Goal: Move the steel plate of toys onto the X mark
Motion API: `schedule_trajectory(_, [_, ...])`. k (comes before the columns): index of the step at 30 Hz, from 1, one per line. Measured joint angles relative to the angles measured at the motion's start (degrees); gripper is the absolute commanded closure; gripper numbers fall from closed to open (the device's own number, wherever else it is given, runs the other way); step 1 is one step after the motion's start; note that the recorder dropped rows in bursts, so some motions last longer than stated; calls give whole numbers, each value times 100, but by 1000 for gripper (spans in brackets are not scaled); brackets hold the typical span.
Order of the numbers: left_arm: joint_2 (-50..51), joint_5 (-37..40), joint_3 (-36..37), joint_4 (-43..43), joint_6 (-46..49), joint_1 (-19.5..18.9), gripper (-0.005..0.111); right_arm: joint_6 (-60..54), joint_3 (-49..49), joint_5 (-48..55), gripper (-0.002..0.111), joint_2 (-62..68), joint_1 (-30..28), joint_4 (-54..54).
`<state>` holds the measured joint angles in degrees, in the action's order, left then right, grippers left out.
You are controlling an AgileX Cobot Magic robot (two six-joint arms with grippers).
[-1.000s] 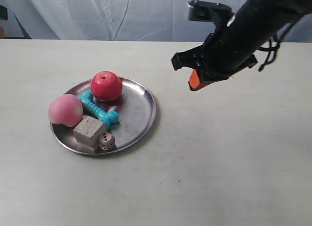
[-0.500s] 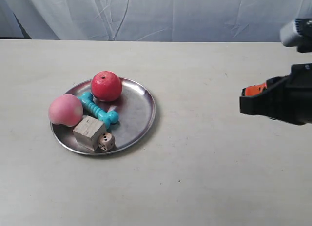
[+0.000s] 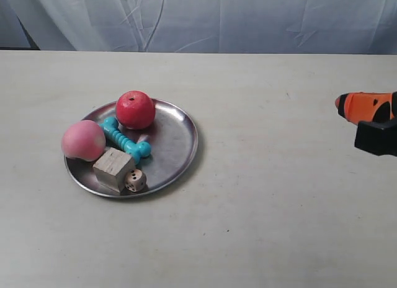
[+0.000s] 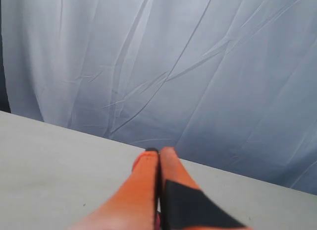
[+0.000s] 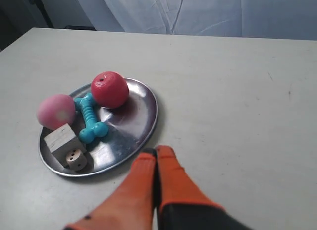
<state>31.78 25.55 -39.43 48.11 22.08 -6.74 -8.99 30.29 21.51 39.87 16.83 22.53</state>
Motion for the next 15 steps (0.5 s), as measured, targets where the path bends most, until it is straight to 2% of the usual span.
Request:
schedule_trajectory(10, [0,-13,0,-103,-21,0,107,0,-2,4,108,-10,0,0])
schedule_trajectory(15, [0,-37,0,-155,-21,0,107,-22,-65,68,108,-406,-15,-192])
